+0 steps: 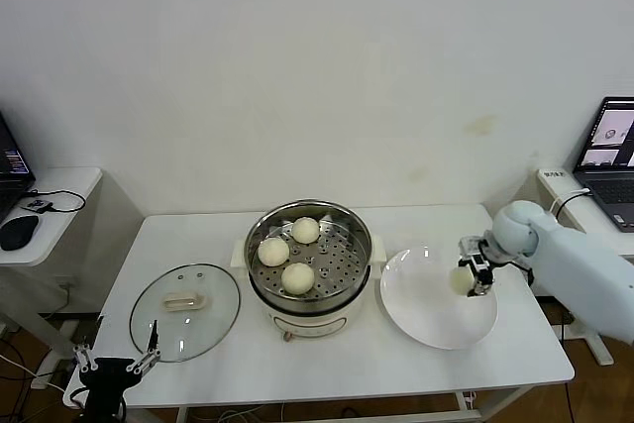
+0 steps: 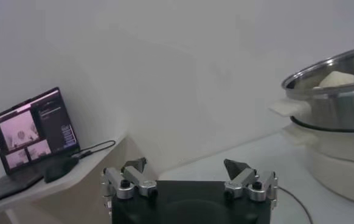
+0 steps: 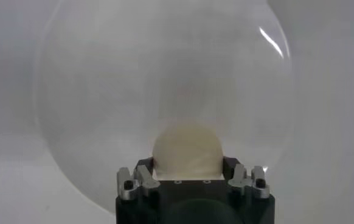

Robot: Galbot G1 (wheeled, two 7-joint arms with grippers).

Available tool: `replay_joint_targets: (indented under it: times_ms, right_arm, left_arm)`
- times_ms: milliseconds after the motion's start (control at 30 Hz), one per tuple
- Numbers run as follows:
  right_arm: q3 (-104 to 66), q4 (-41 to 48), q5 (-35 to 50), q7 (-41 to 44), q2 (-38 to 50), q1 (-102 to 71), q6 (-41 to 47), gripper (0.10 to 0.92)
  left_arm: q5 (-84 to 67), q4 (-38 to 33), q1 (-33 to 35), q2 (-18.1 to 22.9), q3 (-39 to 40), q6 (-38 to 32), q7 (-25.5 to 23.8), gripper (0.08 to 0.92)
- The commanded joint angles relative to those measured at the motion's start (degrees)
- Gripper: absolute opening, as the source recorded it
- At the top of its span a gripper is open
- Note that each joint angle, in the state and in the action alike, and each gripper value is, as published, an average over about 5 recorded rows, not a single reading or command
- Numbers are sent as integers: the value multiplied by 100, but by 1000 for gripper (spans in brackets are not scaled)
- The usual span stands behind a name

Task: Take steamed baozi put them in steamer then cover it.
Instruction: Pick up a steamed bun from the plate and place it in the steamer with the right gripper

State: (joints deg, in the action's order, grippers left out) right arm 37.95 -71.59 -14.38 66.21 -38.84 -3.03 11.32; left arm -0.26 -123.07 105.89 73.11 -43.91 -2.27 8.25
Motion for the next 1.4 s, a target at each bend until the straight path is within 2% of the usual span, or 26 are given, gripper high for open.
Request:
replay_joint_targets:
  times_ms: [33,167,333,700,1033,1400]
  right_arm:
    - [1205,-967,1429,89,387,1683,553,662]
    - [1935,-1279,2161,-5,225,2632,819,664]
    - [2533,-1370,2998,-183,-402,3602,1177,670]
    - [2869,-935,4132,-654,-2032,3874,1833,676]
    - [2877,-73,3815,-826,-3024,3000,1959,679]
    - [2938,372,3331,-794,-3214,2680,1944,679]
  left_arm:
    - [1,9,-18,-31,21,11,-8,823]
    - [-13,19,-53,-83,33,22,-16,823]
    - [-52,32,-95,-147,46,30,-20,823]
    - [-149,111,-190,-208,10,42,-28,823]
    - [-201,70,-199,-189,-40,49,-35,823]
    - [-220,97,-210,-188,-64,43,-40,823]
